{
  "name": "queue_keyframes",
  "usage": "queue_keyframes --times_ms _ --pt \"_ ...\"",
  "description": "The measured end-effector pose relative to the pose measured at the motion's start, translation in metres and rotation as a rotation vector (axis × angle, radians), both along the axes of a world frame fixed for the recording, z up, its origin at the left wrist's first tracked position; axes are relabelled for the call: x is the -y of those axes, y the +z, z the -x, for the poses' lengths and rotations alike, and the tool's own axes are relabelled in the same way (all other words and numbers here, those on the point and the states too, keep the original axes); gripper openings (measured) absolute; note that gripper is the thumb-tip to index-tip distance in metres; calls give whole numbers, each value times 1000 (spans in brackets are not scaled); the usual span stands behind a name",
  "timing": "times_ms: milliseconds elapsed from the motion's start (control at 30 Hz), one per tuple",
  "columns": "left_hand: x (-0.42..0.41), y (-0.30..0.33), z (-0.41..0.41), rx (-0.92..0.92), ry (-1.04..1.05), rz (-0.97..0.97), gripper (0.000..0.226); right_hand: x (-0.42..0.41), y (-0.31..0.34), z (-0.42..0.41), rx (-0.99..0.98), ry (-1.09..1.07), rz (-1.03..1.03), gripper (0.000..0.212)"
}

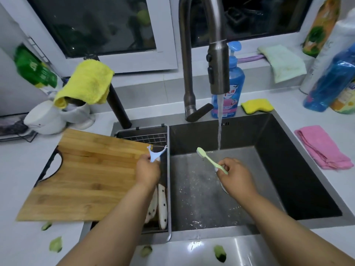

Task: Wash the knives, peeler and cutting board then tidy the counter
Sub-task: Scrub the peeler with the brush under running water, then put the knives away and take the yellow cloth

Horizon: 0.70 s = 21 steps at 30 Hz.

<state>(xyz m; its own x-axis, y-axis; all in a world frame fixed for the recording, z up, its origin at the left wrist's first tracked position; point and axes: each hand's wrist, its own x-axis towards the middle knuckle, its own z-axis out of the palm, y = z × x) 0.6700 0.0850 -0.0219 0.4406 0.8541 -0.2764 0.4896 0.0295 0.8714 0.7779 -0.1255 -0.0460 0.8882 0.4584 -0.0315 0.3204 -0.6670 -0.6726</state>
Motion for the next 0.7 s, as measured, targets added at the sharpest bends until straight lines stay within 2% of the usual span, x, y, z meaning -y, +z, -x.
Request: queue_keyframes --times_ms 167,333,400,467,500,567,633,700 --pt "-29 -17 30 -214 79 2 31 -16 -4 -1 -89 -19 -65 9" --pt "-37 -29 40 -332 19 -76 25 -22 -6 -2 -136 -64 -74 11" --pt "-36 -28 38 -436 8 -160 24 -21 -5 -3 -147 -84 -58 12" --pt "-30 -22 30 -515 46 -286 40 -19 -5 -6 -177 -103 -40 7" --pt "-24 -16 27 -500 81 -342 46 -18 -4 -6 -197 -98 -23 9" --pt "-9 -6 13 -382 70 -460 46 -14 -4 -9 -215 -84 20 22" --pt "5 -3 -5 -253 -41 -527 38 -9 -4 -11 -187 -82 62 36" --pt "17 -2 -24 -154 -185 -519 35 -4 -4 -13 -136 -105 84 41"
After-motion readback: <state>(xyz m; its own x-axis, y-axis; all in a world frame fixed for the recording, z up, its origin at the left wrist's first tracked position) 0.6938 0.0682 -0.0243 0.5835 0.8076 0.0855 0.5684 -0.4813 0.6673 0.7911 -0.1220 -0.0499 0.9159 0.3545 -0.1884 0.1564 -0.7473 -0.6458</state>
